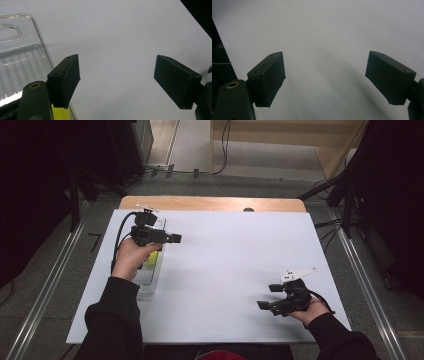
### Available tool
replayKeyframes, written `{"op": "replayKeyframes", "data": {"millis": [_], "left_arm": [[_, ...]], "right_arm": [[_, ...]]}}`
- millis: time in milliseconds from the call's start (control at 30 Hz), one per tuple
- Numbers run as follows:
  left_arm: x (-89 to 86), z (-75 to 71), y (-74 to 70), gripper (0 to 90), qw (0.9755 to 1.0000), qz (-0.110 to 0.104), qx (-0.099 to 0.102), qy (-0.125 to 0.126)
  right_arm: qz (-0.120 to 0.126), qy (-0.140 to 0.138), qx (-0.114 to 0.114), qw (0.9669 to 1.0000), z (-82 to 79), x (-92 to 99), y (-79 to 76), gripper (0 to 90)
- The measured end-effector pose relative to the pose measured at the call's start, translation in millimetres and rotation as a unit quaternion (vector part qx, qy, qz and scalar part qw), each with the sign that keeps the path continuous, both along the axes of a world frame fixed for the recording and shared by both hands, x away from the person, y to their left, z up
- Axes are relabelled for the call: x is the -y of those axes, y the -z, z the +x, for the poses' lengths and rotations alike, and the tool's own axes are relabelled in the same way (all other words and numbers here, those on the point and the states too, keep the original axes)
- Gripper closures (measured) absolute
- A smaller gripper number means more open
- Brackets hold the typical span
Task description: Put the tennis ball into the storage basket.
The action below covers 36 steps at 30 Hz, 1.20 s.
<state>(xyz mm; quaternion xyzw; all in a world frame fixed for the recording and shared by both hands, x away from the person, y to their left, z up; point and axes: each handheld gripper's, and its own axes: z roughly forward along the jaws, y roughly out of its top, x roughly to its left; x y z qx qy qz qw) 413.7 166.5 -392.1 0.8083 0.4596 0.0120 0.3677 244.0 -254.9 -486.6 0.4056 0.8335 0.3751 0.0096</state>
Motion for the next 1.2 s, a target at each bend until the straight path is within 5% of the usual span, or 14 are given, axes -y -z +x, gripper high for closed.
{"op": "replayKeyframes", "data": {"millis": [367,1200], "left_arm": [[10.4,-12.8,-2.2,21.6,0.9991,-0.011,-0.004,0.042],[13.6,-33.1,8.1,22.0,0.9963,-0.03,0.011,0.08]], "right_arm": [[0.001,0.002,0.002,1.0,-0.4,1.5,-0.7,14.2],[0.003,0.006,0.001,1.0,-1.3,2.2,-0.8,14.2]]}}
